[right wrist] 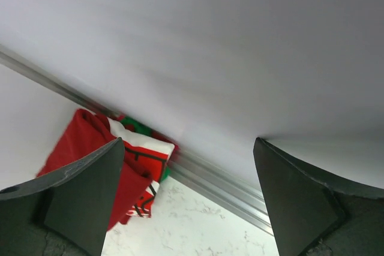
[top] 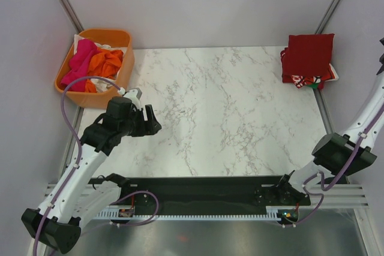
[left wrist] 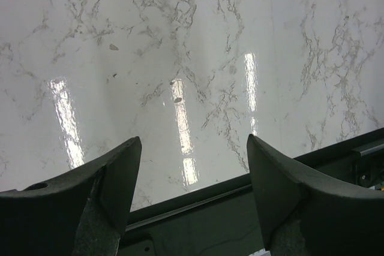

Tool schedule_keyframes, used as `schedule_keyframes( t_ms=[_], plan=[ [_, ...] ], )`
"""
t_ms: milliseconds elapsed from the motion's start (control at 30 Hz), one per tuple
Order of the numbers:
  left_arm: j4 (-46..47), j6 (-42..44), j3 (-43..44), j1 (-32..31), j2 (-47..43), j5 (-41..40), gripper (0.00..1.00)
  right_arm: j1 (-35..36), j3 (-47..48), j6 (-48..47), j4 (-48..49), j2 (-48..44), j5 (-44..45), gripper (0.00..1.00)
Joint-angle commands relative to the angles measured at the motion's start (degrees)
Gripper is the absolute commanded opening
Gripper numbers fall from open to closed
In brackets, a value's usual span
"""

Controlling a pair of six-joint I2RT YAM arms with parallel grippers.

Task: Fold and stack the t-shirts
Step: Neatly place the folded tshirt to the corner

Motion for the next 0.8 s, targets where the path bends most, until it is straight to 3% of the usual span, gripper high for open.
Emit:
schedule_keyframes(
  t_ms=[0,167,333,500,667,767],
  plan=[
    [1.99,1.71,-0.18,-0.15,-0.35,0.65,0.78,-2.26,0.50,2.83,5.08,-1.37,4.70,0.97],
    [1.91,1.71,-0.27,-0.15,-0.35,0.57,0.78,-2.17,-1.25,2.65,9.02,-3.39,-7.68,0.98],
    [1.90,1.71,-0.27,-0.15,-0.61,-0.14,0.78,0.11,-5.73,5.10,18.41,-4.63,-29.01,0.97],
    [1.90,1.44,-0.27,-0.15,-1.58,-1.45,0.78,5.46,-6.36,9.76,24.58,0.37,-40.74,0.94],
    [1.90,1.18,-0.45,-0.15,-2.98,-2.60,0.78,7.14,-8.64,15.47,32.85,9.05,-45.40,0.65],
    [1.90,1.09,-0.45,-0.15,-2.90,-2.95,0.78,7.14,-7.15,18.89,35.84,16.87,-49.26,0.58]
  ],
)
